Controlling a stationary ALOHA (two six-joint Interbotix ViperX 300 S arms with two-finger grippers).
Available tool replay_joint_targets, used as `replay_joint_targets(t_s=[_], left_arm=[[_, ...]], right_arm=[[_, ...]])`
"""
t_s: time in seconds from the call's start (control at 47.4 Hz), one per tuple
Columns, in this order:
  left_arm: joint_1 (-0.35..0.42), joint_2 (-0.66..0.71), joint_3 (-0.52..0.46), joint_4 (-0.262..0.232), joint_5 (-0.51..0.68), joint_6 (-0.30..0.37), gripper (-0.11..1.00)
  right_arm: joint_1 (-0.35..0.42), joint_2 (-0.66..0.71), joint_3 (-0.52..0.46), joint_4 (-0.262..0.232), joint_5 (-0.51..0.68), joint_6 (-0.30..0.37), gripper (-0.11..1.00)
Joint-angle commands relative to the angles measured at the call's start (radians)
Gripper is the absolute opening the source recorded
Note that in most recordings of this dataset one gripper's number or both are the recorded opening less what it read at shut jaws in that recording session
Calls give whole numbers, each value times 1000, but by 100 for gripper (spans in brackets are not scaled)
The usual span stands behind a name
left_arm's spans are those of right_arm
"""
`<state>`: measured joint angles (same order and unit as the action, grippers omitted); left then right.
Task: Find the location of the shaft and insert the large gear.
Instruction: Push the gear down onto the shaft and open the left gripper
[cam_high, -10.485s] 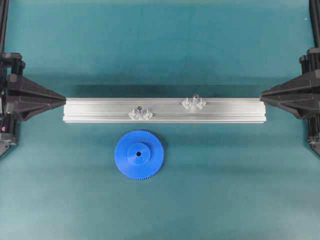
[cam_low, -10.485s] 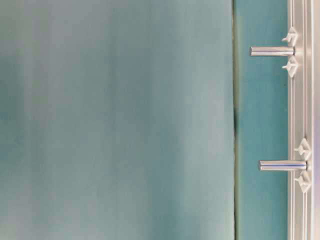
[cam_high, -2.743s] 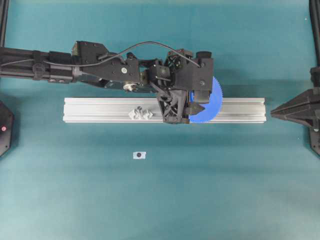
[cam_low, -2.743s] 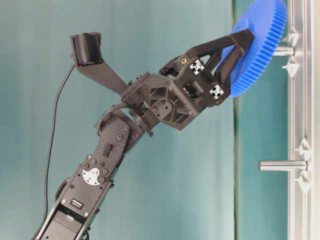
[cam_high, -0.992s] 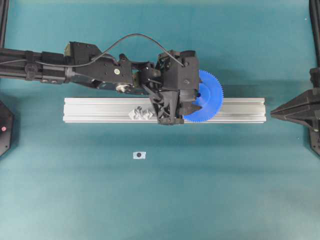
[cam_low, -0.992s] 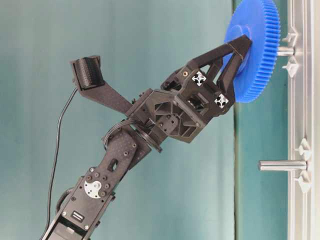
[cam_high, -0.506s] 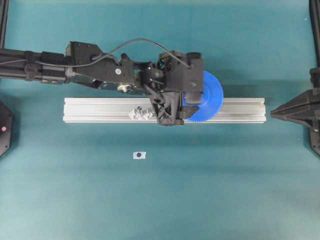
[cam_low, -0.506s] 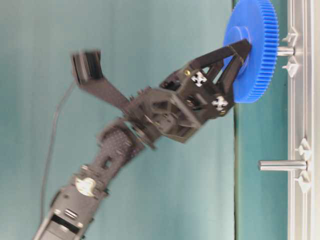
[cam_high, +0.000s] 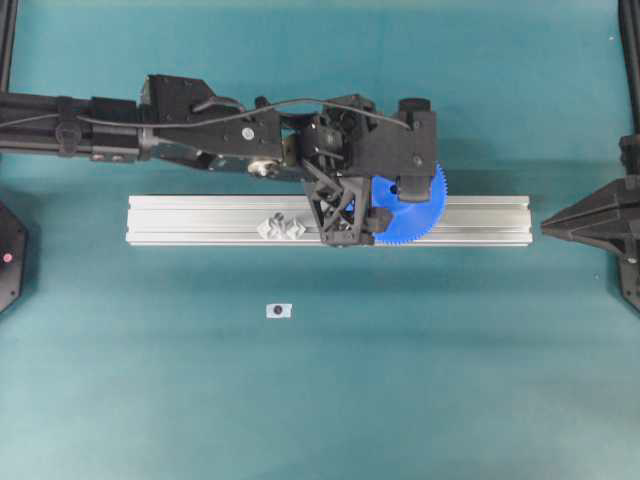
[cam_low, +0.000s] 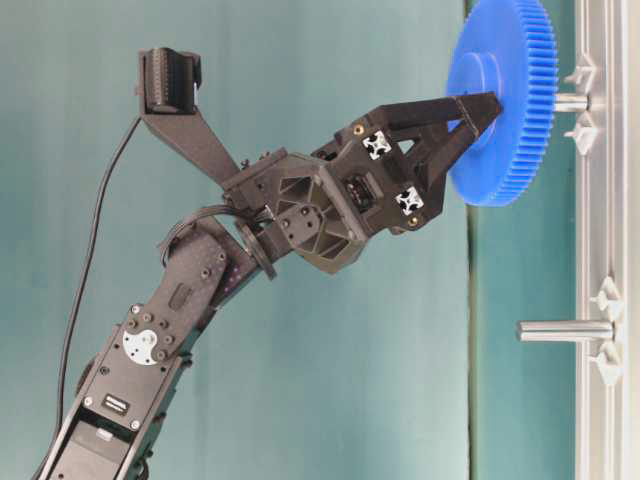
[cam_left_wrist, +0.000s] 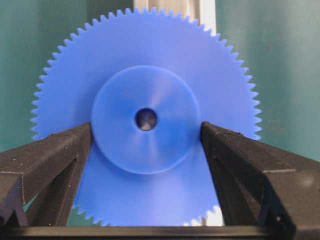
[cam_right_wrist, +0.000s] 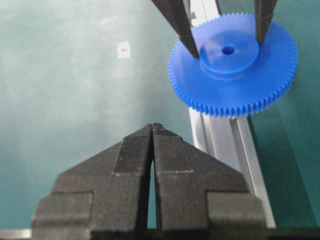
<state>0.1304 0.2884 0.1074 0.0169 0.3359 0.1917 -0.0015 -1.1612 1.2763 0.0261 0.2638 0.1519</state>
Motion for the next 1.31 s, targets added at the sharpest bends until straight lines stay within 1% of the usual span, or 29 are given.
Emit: replay_joint_targets(t_s=[0.0, 0.127, 0.359, 0.696, 1.287], left_arm=[[14, -25, -34, 3, -3, 3, 89], [15, -25, -46, 3, -2, 3, 89], [9, -25, -38, 2, 25, -3, 89], [-37, 6, -35, 2, 21, -66, 89], [-31, -20, -23, 2, 20, -74, 89]], right_arm=[[-2, 8, -14, 0, -11, 8, 3], [-2, 8, -14, 0, -11, 8, 3], [-2, 6, -15, 0, -11, 8, 3], [-2, 5, -11, 0, -17, 8, 3], [-2, 0, -11, 0, -17, 8, 3]])
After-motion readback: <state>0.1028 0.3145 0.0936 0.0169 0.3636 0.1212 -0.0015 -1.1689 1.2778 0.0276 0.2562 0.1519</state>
